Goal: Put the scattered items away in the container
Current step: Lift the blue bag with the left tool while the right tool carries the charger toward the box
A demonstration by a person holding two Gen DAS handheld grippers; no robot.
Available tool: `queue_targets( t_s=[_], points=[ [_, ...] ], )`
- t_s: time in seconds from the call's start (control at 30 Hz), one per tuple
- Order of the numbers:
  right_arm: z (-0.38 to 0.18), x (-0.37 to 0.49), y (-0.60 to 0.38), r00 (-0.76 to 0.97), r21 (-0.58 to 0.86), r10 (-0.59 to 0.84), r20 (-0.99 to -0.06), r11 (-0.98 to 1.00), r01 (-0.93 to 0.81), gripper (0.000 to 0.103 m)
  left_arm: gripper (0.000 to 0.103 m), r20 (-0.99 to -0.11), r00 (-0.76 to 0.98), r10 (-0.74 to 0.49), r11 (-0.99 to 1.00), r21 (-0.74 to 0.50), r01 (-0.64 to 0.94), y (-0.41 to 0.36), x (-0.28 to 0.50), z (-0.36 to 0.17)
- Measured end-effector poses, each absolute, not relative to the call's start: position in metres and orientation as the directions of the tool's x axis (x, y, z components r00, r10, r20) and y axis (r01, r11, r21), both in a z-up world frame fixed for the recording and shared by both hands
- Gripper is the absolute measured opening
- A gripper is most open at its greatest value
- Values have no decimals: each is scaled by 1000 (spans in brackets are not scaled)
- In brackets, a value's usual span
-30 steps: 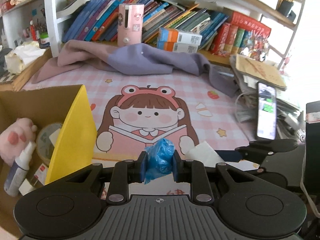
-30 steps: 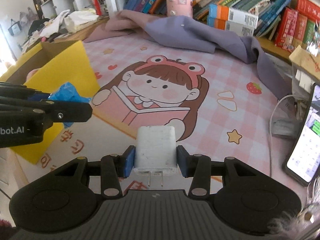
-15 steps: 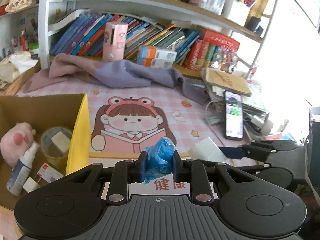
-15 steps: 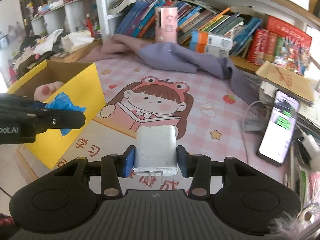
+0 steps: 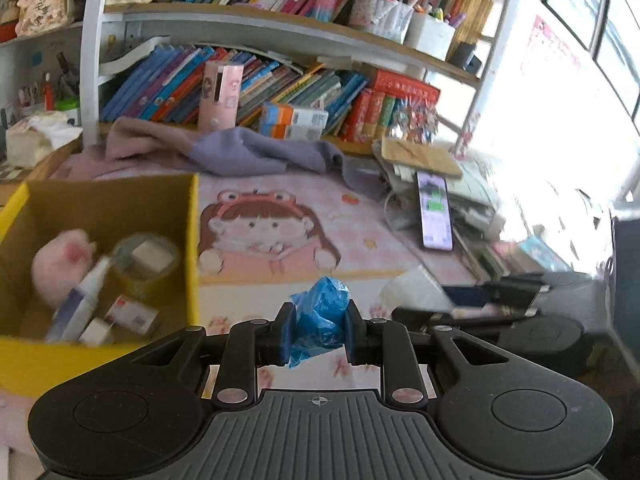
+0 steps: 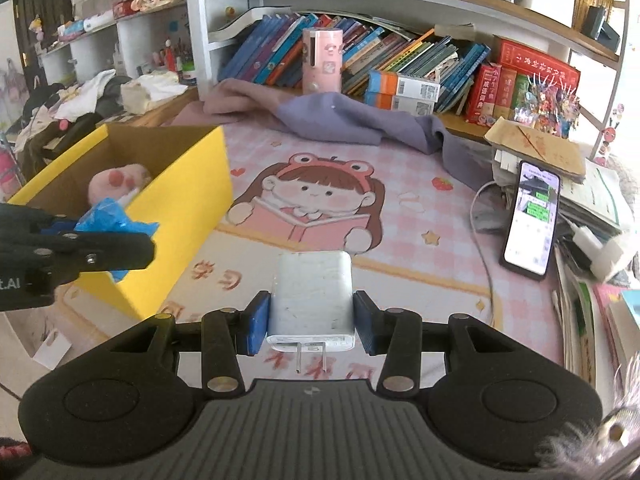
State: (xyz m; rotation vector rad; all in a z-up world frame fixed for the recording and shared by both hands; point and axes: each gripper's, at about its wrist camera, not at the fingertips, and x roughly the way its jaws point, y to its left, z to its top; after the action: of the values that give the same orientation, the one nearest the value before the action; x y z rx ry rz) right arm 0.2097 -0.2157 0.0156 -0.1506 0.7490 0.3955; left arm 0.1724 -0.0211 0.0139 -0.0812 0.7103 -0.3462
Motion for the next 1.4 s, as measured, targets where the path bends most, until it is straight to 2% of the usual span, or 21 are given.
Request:
queue_targets(
  t_s=[0.13,0.37,0.57,1.03,1.4],
  points=[
    [17,175,-208,665,7,281,-692,924,-383,42,23,-645,691,-326,934,-108,340,-6,140,12],
    [10,114,-188,666,1,260,-699,932,-363,42,23,-664,672,-328,944,-213,251,28,102,-6],
    [9,86,-183,661,28,244,-710,947,-320,42,23,-666,684,-298,953,-244,178,57,81,-7],
    [7,61,-147,625,19,292,-724,914,-404,42,23,-662,699,-272,954,-279,107,91,51,-12],
    [7,52,-103,573,4,380,-726,836,-548,42,23,-646,727,-231,962,-262,74,113,31,-8]
  ],
)
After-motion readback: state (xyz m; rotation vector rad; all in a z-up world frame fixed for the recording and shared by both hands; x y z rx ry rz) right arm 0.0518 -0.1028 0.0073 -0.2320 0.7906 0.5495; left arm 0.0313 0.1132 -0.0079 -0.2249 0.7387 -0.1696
